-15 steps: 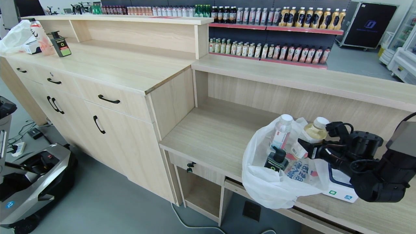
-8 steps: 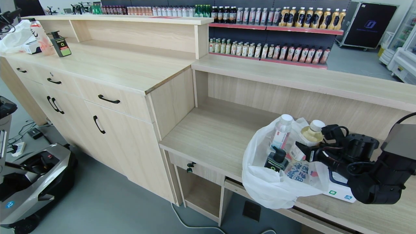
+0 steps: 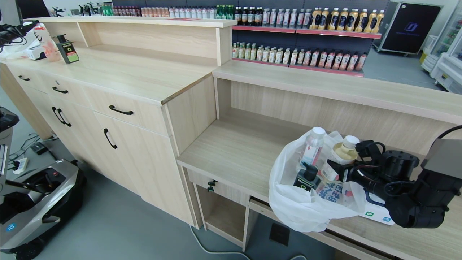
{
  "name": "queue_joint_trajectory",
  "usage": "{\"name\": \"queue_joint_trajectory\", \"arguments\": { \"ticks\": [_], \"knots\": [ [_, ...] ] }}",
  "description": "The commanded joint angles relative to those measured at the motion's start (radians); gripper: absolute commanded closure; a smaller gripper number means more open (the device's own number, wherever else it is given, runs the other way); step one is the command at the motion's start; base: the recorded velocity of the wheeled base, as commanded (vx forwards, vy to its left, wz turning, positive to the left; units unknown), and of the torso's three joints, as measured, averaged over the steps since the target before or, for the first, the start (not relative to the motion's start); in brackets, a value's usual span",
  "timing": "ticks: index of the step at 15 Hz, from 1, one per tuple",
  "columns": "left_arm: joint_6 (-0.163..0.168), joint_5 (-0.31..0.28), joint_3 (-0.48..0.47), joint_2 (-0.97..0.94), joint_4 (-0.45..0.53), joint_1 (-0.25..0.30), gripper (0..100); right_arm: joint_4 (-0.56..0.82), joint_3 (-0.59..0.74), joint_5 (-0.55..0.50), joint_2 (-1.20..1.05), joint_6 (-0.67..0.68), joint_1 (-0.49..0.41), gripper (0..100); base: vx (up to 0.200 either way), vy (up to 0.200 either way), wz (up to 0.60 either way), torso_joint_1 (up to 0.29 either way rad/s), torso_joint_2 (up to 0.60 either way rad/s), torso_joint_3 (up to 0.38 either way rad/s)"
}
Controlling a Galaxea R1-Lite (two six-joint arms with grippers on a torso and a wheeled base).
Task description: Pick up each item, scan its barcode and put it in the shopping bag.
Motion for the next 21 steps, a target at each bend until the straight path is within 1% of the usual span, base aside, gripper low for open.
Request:
{"name": "queue_joint_trajectory", "arguments": {
  "ticks": [1, 9, 10, 16, 19, 21],
  "knots": [
    [0.0, 0.0, 0.0, 0.0, 0.0, 0.0, 100, 0.002, 0.008, 0.0, 0.0, -0.001, 0.0, 100, 0.0, 0.0, 0.0, 0.0, 0.0, 0.0],
    [0.0, 0.0, 0.0, 0.0, 0.0, 0.0, 100, -0.003, 0.032, 0.001, 0.011, -0.022, 0.001, 100, 0.0, 0.0, 0.0, 0.0, 0.0, 0.0],
    [0.0, 0.0, 0.0, 0.0, 0.0, 0.0, 100, -0.001, 0.034, 0.001, 0.012, -0.026, 0.001, 0, 0.0, 0.0, 0.0, 0.0, 0.0, 0.0],
    [0.0, 0.0, 0.0, 0.0, 0.0, 0.0, 100, -0.004, 0.034, 0.003, 0.007, -0.026, 0.015, 0, 0.0, 0.0, 0.0, 0.0, 0.0, 0.0],
    [0.0, 0.0, 0.0, 0.0, 0.0, 0.0, 100, 0.01, 0.028, 0.004, -0.032, -0.021, 0.02, 0, 0.0, 0.0, 0.0, 0.0, 0.0, 0.0],
    [0.0, 0.0, 0.0, 0.0, 0.0, 0.0, 100, 0.079, 0.02, 0.014, -0.141, -0.019, 0.034, 0, 0.0, 0.0, 0.0, 0.0, 0.0, 0.0]
  ]
}}
